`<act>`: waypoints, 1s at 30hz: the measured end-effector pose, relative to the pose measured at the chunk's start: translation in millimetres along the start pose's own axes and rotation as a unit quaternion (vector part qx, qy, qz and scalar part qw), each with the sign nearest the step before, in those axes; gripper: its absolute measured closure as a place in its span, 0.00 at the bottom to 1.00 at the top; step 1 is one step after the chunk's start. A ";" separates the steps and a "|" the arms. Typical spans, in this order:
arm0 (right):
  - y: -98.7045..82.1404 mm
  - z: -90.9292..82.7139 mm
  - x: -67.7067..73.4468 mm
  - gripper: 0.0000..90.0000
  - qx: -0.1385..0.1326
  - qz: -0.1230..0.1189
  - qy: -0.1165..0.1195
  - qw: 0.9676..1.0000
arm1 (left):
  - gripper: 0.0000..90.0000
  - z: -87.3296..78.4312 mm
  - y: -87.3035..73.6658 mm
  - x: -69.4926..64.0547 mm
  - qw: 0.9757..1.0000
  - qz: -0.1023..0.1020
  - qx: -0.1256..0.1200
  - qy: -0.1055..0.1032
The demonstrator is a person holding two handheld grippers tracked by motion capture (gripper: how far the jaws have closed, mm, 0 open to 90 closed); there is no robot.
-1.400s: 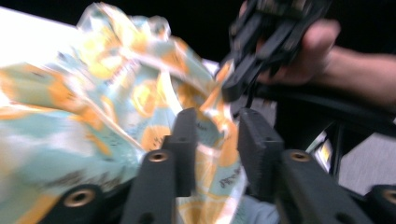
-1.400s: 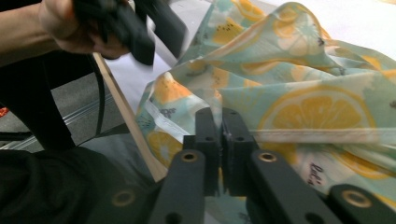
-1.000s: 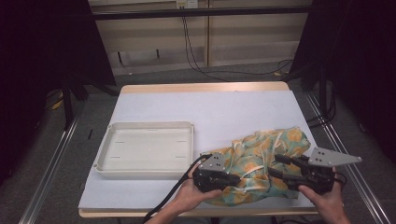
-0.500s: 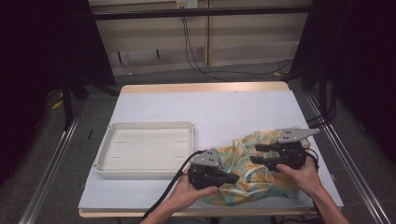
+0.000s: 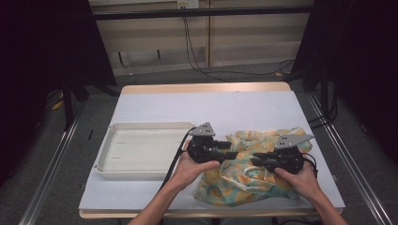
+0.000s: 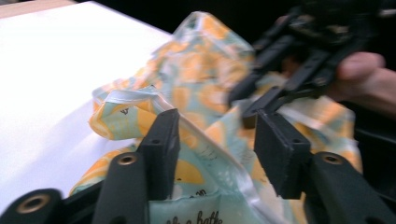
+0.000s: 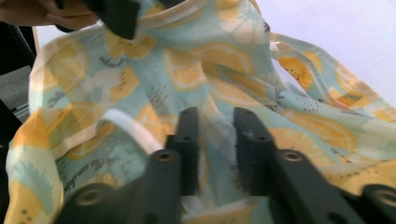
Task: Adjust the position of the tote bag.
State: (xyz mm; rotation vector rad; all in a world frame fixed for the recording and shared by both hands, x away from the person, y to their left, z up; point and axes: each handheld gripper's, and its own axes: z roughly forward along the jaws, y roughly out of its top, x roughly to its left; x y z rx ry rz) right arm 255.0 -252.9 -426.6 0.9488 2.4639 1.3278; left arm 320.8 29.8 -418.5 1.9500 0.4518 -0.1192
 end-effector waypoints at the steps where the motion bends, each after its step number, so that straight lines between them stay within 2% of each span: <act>1: -0.2 -0.1 1.0 0.92 -0.001 0.000 -0.002 1.000 | 0.54 -0.2 -0.9 4.0 1.000 -0.003 0.002 0.002; 3: 0.0 -1.1 3.7 0.99 -0.002 -0.003 -0.001 1.000 | 0.54 0.2 -2.8 10.6 1.000 -0.013 0.001 0.010; 7: 5.1 -9.7 15.8 1.00 -0.019 -0.016 0.007 1.000 | 0.50 1.5 -4.4 17.5 0.999 -0.033 -0.005 -0.004; 11: 10.7 -22.4 38.1 1.00 -0.042 -0.035 0.020 0.998 | 0.49 0.7 -3.5 15.5 0.999 -0.034 -0.011 -0.013; 13: 8.8 -26.7 51.0 1.00 -0.043 -0.046 0.027 0.998 | 0.50 0.9 -3.3 12.4 1.000 -0.027 -0.006 -0.011; 15: 3.9 -30.9 64.6 1.00 -0.042 -0.054 0.034 0.997 | 0.54 2.1 -3.9 11.9 0.999 -0.037 -0.001 -0.011; 16: 1.8 -32.5 69.6 1.00 -0.042 -0.058 0.035 0.997 | 0.54 2.3 -4.0 12.5 0.999 -0.032 0.002 -0.012; 20: -7.5 -40.2 83.3 1.00 -0.046 -0.054 0.045 0.996 | 0.59 5.7 -6.6 14.6 0.999 -0.040 0.003 -0.015; 21: -9.4 -40.8 84.2 1.00 -0.046 -0.053 0.043 0.997 | 0.60 6.4 -7.4 14.7 0.999 -0.036 0.008 -0.014; 22: -11.3 -41.1 85.0 1.00 -0.045 -0.049 0.046 0.997 | 0.62 7.5 -8.5 15.0 0.999 -0.034 0.014 -0.016; 24: -17.2 -39.4 85.6 1.00 -0.044 -0.038 0.057 0.997 | 0.82 9.5 -11.6 15.2 0.999 -0.028 0.014 -0.027; 25: -20.2 -36.8 86.6 1.00 -0.036 -0.039 0.056 0.997 | 0.91 10.8 -13.1 15.4 0.999 -0.026 0.021 -0.039; 26: -22.6 -35.0 87.7 1.00 -0.028 -0.045 0.051 0.997 | 0.99 11.0 -14.4 14.4 0.999 -0.015 0.030 -0.027; 27: -24.3 -34.1 87.8 1.00 -0.026 -0.040 0.052 0.998 | 1.00 11.1 -15.8 14.8 0.999 -0.018 0.037 -0.020; 28: -25.5 -33.9 87.3 0.99 -0.026 -0.037 0.057 0.997 | 1.00 11.0 -17.8 16.2 0.998 -0.029 0.037 -0.029; 30: -27.3 -32.7 84.9 0.96 -0.026 -0.035 0.063 0.997 | 1.00 9.6 -19.4 17.5 0.998 -0.034 0.033 -0.029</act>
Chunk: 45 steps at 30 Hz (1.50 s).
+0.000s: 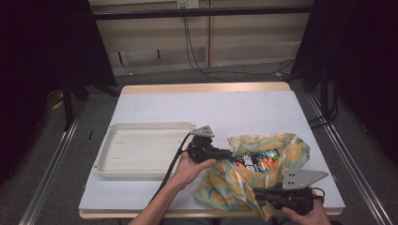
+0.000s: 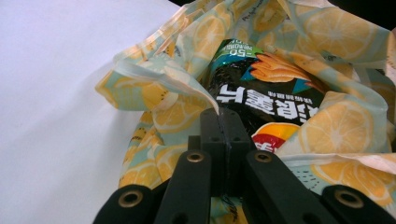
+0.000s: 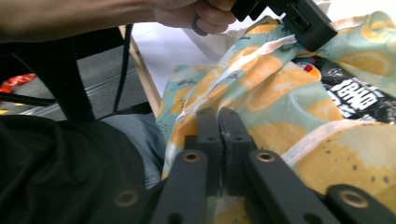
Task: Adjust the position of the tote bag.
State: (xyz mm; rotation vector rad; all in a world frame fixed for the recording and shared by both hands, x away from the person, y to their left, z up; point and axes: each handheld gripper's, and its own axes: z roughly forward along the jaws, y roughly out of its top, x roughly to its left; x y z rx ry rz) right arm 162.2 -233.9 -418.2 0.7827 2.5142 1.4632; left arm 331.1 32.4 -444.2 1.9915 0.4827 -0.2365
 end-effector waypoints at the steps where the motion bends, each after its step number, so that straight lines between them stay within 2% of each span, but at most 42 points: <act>1: -0.6 0.5 -0.3 0.95 0.000 0.001 -0.001 1.000 | 1.00 -2.0 -0.5 1.3 1.000 -0.007 -0.007 -0.001; 4: -0.4 0.7 0.4 0.89 0.000 0.000 0.004 1.000 | 0.94 -10.0 0.4 2.6 1.000 -0.015 -0.021 0.010; 5: 0.0 0.2 0.9 0.86 -0.001 -0.001 0.004 1.000 | 0.89 -12.4 1.3 1.6 1.000 -0.013 -0.024 0.014; 6: 0.6 -0.9 1.8 0.83 -0.004 -0.002 0.000 1.000 | 0.79 -15.3 2.1 0.4 0.999 -0.014 -0.025 0.023; 7: 1.3 -2.5 2.7 0.81 -0.008 0.000 -0.003 1.000 | 0.70 -16.3 2.1 -1.4 0.999 -0.017 -0.027 0.020; 9: 3.6 -6.7 2.4 0.77 -0.020 0.001 -0.011 1.000 | 0.64 -18.4 2.1 -8.9 0.999 0.007 -0.020 0.026; 10: 5.1 -10.0 1.6 0.75 -0.028 0.003 -0.013 1.000 | 0.61 -19.5 2.3 -12.0 0.999 0.007 -0.024 0.025; 14: 12.1 -27.0 -3.6 0.68 -0.065 0.007 -0.018 0.998 | 0.57 -26.4 5.6 -20.6 0.999 0.010 -0.045 0.015; 16: 15.6 -36.0 -6.0 0.67 -0.079 0.007 -0.033 0.996 | 0.56 -28.5 7.7 -24.1 0.999 0.022 -0.044 0.022; 18: 19.2 -43.6 -9.7 0.67 -0.093 0.007 -0.039 0.995 | 0.55 -28.3 9.6 -28.3 0.998 0.026 -0.048 0.014; 20: 23.5 -49.2 -13.3 0.69 -0.097 0.006 -0.050 0.994 | 0.55 -26.7 13.3 -35.0 0.998 0.035 -0.054 0.014; 24: 32.8 -54.2 -23.0 0.74 -0.100 0.007 -0.069 0.993 | 0.55 -18.3 19.5 -42.0 0.998 0.046 -0.050 0.003; 26: 37.3 -54.5 -29.9 0.77 -0.099 0.011 -0.072 0.992 | 0.55 -13.8 22.7 -47.3 0.997 0.052 -0.052 -0.002; 27: 39.3 -55.0 -33.8 0.78 -0.101 0.012 -0.075 0.992 | 0.55 -12.5 24.5 -50.0 0.997 0.056 -0.051 -0.011; 29: 43.0 -56.6 -42.1 0.80 -0.103 0.015 -0.081 0.991 | 0.55 -12.1 28.2 -55.5 0.996 0.069 -0.053 -0.007; 31: 45.8 -58.1 -51.6 0.82 -0.109 0.021 -0.086 0.990 | 0.55 -11.1 32.0 -56.0 0.996 0.062 -0.062 -0.020; 33: 47.7 -58.7 -61.7 0.83 -0.109 0.028 -0.096 0.989 | 0.55 -7.6 35.2 -56.6 0.996 0.066 -0.055 -0.017; 34: 48.4 -58.3 -67.4 0.83 -0.109 0.032 -0.098 0.989 | 0.55 -4.8 36.0 -57.0 0.996 0.063 -0.055 -0.026; 36: 48.4 -56.1 -81.0 0.83 -0.104 0.042 -0.113 0.987 | 0.55 1.6 36.5 -61.5 0.996 0.071 -0.050 -0.025; 38: 46.9 -51.4 -93.2 0.83 -0.100 0.049 -0.123 0.986 | 0.55 9.7 36.5 -64.0 0.996 0.072 -0.043 -0.039; 39: 45.5 -47.7 -100.9 0.83 -0.097 0.057 -0.129 0.985 | 0.54 13.7 36.5 -64.6 0.996 0.076 -0.040 -0.039; 40: 43.9 -43.6 -109.1 0.83 -0.094 0.063 -0.128 0.985 | 0.54 18.0 36.6 -65.1 0.996 0.070 -0.041 -0.040; 42: 41.9 -36.4 -121.5 0.83 -0.083 0.076 -0.129 0.985 | 0.49 26.2 37.1 -64.0 0.995 0.074 -0.036 -0.049; 43: 40.8 -33.4 -127.5 0.83 -0.079 0.080 -0.129 0.985 | 0.48 28.7 37.4 -63.6 0.996 0.074 -0.032 -0.046; 45: 38.6 -30.1 -132.5 0.83 -0.080 0.087 -0.128 0.985 | 0.46 37.9 38.1 -62.8 0.996 0.074 -0.015 -0.046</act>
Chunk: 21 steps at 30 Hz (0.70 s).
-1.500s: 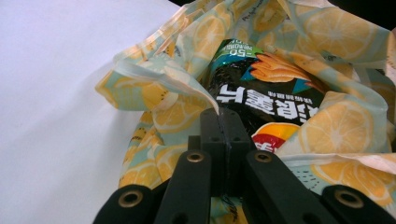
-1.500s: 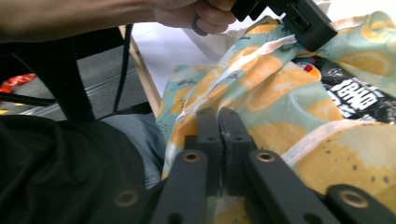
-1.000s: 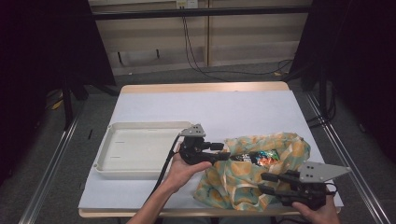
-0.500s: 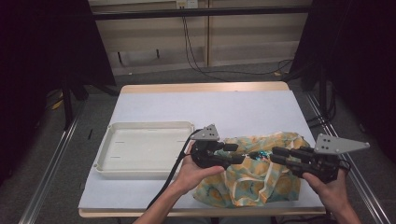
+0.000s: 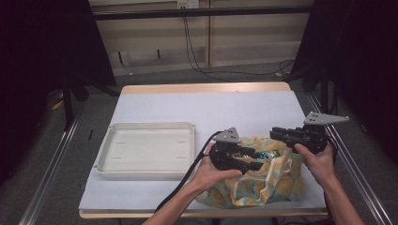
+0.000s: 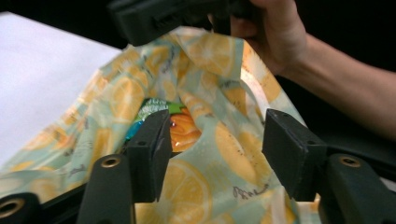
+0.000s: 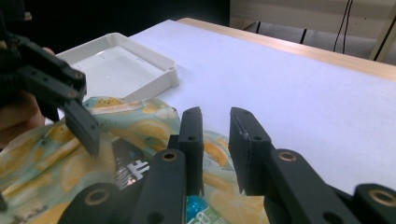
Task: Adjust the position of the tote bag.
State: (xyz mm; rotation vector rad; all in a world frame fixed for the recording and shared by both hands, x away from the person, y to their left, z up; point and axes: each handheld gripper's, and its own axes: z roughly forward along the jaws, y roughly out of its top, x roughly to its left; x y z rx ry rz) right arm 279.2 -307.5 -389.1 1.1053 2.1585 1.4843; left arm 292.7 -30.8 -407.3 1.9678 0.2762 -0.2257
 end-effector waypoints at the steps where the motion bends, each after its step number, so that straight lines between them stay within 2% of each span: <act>1: -1.4 2.3 -0.5 0.82 0.004 0.002 0.001 1.000 | 0.43 4.3 -0.1 0.6 1.000 0.000 0.008 0.004; 2: -3.4 4.4 -0.2 0.82 0.014 -0.002 0.001 1.000 | 0.39 8.4 -0.5 0.8 1.000 0.000 0.011 0.000; 3: -5.6 5.8 0.4 0.81 0.023 -0.008 -0.002 1.000 | 0.38 11.2 -1.0 0.0 1.000 0.001 0.020 -0.004; 5: -9.7 6.6 0.1 0.80 0.034 -0.010 0.002 0.999 | 0.38 15.4 -3.4 -3.5 1.000 0.006 0.021 -0.013; 8: -13.5 4.4 -3.8 0.76 0.043 -0.005 0.000 0.999 | 0.45 19.1 -5.3 -9.1 0.999 0.025 0.036 -0.014; 10: -15.6 4.4 -8.2 0.71 0.047 -0.002 -0.001 0.999 | 0.61 20.3 -5.9 -12.0 0.998 0.038 0.042 -0.018; 11: -17.0 4.6 -9.7 0.70 0.050 0.001 -0.004 0.999 | 0.72 20.6 -6.1 -14.4 0.997 0.051 0.046 -0.019; 12: -18.4 4.8 -11.3 0.68 0.052 0.002 -0.006 0.999 | 0.88 20.9 -6.2 -16.7 0.996 0.065 0.057 -0.017; 13: -19.8 5.5 -12.5 0.67 0.056 0.004 -0.008 0.998 | 0.98 22.3 -7.1 -18.5 0.996 0.065 0.060 -0.022; 15: -21.9 5.3 -12.9 0.64 0.061 -0.002 -0.039 0.997 | 1.00 23.4 -10.1 -23.4 0.995 0.073 0.060 -0.030; 17: -23.4 4.7 -14.9 0.62 0.061 0.001 -0.035 0.998 | 1.00 22.9 -13.2 -28.7 0.994 0.080 0.057 -0.050; 21: -26.4 6.2 -18.5 0.55 0.071 0.008 -0.021 0.997 | 1.00 20.6 -17.4 -42.4 0.990 0.095 0.081 -0.060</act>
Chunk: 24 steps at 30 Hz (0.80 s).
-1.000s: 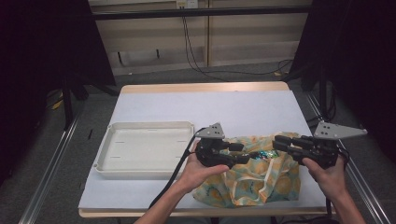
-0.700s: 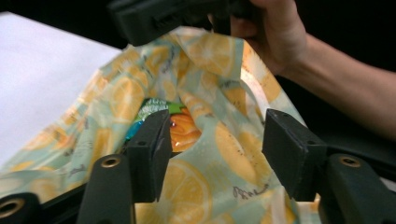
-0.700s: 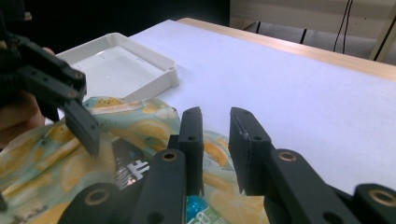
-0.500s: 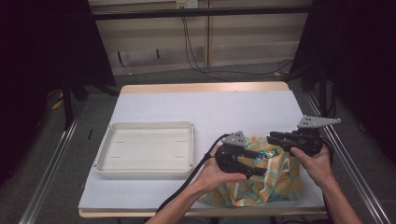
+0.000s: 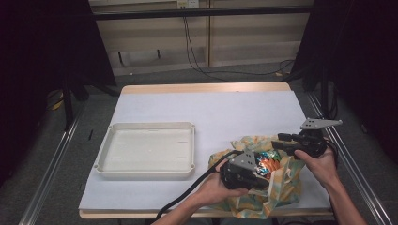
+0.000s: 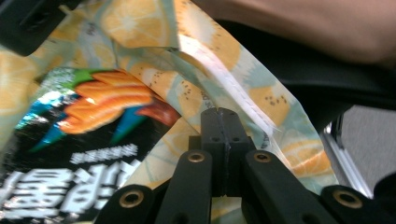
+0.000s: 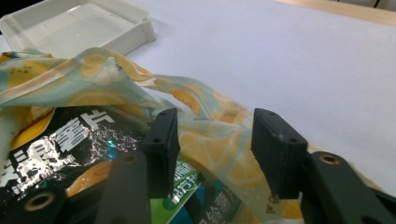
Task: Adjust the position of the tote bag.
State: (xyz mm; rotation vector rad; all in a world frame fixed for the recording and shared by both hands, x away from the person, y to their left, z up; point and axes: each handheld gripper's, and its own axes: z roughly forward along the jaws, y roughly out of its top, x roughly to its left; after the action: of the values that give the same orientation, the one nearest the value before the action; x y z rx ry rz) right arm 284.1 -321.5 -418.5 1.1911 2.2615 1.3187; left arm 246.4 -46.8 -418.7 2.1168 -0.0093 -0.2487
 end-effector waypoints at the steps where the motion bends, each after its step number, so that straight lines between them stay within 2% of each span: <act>1: -0.6 1.8 0.0 0.55 0.006 0.000 0.001 1.000 | 1.00 -1.1 -0.5 -3.1 1.000 0.008 0.010 -0.003; 3: -1.7 6.4 0.7 0.52 0.016 -0.001 0.005 1.000 | 1.00 -2.9 -2.3 -9.6 1.000 0.009 0.009 -0.016; 8: -3.3 17.1 1.2 0.52 0.041 -0.009 0.001 0.999 | 1.00 -6.5 -8.3 -22.5 0.999 0.022 0.010 -0.028; 12: -4.1 21.7 0.6 0.70 0.054 -0.011 -0.002 0.998 | 1.00 -12.6 -13.7 -29.9 0.999 0.022 0.009 -0.034; 13: -4.3 22.6 0.1 0.78 0.058 -0.008 0.002 0.998 | 1.00 -14.1 -15.5 -31.8 0.999 0.018 0.002 -0.035; 14: -4.3 23.6 -0.1 0.85 0.059 -0.008 -0.004 0.998 | 1.00 -15.1 -16.9 -32.5 0.999 0.017 0.001 -0.038; 16: -3.8 25.6 -1.6 0.99 0.056 -0.006 -0.007 0.998 | 1.00 -14.9 -20.0 -34.6 0.999 0.016 0.001 -0.036; 19: -1.6 29.3 -5.7 1.00 0.052 -0.003 -0.019 0.998 | 1.00 -13.2 -24.2 -38.3 0.999 0.020 0.009 -0.039; 20: -0.8 30.5 -7.0 1.00 0.048 -0.001 -0.024 0.999 | 1.00 -11.9 -25.6 -40.2 0.999 0.018 0.005 -0.042; 23: 2.3 32.8 -13.7 1.00 0.025 0.011 -0.029 0.999 | 1.00 -10.6 -27.3 -44.8 0.999 0.027 0.017 -0.042; 24: 3.7 33.5 -15.9 1.00 0.019 0.015 -0.028 0.999 | 1.00 -10.9 -28.6 -47.0 0.999 0.027 0.014 -0.042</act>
State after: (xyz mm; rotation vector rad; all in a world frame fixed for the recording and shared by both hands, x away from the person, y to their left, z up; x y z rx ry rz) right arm 315.4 -312.6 -436.6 1.2627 2.2463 1.2419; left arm 199.7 -17.4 -429.0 2.1284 -0.1201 -0.3067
